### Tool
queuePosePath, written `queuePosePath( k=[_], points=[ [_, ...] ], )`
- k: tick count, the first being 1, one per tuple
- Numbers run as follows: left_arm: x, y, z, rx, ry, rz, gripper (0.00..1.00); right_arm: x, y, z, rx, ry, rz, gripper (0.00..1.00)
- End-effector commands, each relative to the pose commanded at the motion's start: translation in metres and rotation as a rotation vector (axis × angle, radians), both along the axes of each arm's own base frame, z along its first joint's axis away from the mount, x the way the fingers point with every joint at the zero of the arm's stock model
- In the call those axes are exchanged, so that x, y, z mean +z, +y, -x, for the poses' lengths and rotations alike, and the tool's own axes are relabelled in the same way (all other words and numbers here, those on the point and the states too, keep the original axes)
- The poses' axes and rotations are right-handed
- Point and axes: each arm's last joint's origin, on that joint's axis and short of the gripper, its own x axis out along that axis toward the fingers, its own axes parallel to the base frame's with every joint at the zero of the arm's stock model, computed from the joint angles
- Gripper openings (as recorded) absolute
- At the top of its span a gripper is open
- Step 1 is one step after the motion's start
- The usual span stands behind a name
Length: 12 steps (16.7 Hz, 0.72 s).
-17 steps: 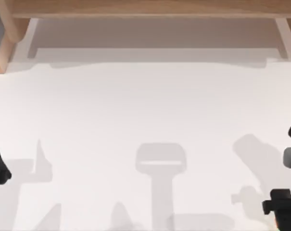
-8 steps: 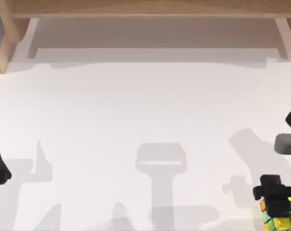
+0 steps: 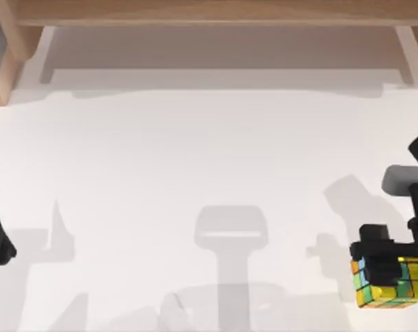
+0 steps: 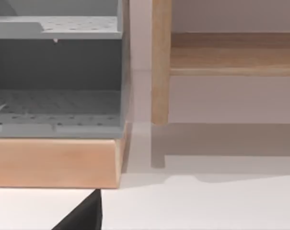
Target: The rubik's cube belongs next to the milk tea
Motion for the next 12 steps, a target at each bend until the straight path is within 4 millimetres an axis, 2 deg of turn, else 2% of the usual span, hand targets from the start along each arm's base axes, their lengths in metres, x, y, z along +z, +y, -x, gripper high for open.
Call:
queuePosePath(
  k=[6,12],
  points=[
    [0.000,0.000,0.000,0.000,0.000,0.000,1.00,-0.006,-0.005,0.006,-0.013,0.011,0.028,0.00],
    [0.000,0.000,0.000,0.000,0.000,0.000,1.00,-0.031,-0.016,0.023,-0.039,0.126,0.145,0.00]
  ],
)
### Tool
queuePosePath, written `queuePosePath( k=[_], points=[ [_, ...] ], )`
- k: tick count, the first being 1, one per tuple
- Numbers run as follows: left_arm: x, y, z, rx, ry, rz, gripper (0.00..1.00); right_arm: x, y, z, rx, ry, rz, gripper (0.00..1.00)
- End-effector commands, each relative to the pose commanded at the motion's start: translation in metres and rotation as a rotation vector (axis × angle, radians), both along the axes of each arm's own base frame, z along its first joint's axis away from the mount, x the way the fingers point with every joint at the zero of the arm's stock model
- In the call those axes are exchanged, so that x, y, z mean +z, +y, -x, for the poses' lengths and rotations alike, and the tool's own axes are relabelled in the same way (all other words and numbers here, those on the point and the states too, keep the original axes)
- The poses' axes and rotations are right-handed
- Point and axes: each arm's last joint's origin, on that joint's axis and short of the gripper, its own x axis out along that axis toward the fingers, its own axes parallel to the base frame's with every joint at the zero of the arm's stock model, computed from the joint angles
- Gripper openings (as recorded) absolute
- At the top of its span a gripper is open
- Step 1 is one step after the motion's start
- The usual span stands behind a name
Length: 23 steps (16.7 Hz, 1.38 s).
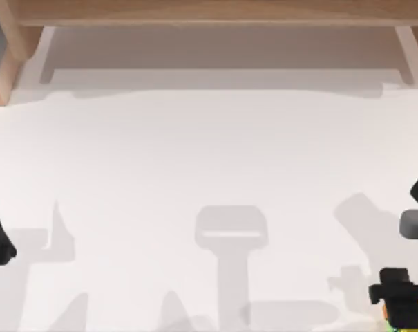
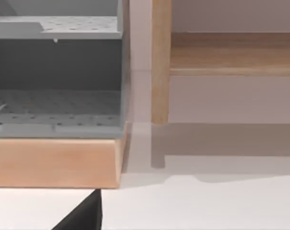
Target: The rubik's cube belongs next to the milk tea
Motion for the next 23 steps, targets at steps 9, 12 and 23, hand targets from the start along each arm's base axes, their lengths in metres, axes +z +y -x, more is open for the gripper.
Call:
queuePosePath(
  k=[9,12,23],
  points=[
    [0.0000,0.0000,0.0000,0.000,0.000,0.000,1.00,-0.0085,-0.0021,0.0034,-0.001,0.040,0.032,0.23],
    [0.0000,0.0000,0.0000,0.000,0.000,0.000,1.00,-0.0085,-0.0021,0.0034,-0.001,0.040,0.032,0.45],
    [0.0000,0.0000,0.0000,0.000,0.000,0.000,1.00,-0.0085,-0.0021,0.0034,-0.001,0.040,0.032,1.00]
  ],
)
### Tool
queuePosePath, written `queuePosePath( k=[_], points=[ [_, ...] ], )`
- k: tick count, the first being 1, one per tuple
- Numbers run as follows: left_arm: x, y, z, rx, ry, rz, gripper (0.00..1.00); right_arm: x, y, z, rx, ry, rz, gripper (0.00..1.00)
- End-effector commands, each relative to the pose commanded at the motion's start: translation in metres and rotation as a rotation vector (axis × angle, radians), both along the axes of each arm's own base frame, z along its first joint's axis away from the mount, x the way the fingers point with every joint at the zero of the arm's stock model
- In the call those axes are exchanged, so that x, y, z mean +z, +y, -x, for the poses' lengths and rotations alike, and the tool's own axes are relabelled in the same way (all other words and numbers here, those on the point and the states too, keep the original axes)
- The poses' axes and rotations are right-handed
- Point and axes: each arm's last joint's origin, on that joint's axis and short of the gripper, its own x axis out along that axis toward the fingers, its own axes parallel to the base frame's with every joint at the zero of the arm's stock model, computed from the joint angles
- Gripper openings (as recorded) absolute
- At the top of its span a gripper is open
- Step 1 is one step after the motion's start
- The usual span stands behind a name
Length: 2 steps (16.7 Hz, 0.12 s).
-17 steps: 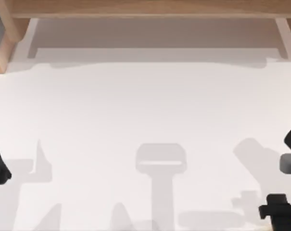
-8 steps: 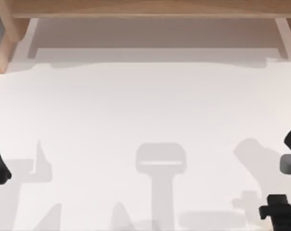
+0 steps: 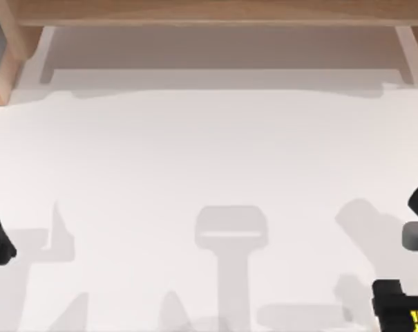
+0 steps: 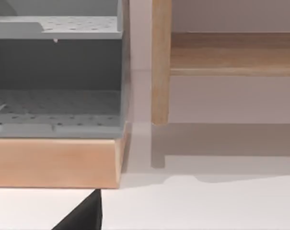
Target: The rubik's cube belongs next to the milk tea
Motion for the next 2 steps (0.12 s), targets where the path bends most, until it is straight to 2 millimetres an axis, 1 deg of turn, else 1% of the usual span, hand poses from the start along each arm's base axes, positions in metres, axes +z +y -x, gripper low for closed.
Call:
queuePosePath(
  k=[2],
  points=[
    [0.0000,0.0000,0.0000,0.000,0.000,0.000,1.00,0.0000,0.0000,0.0000,0.000,0.000,0.000,1.00]
  ],
)
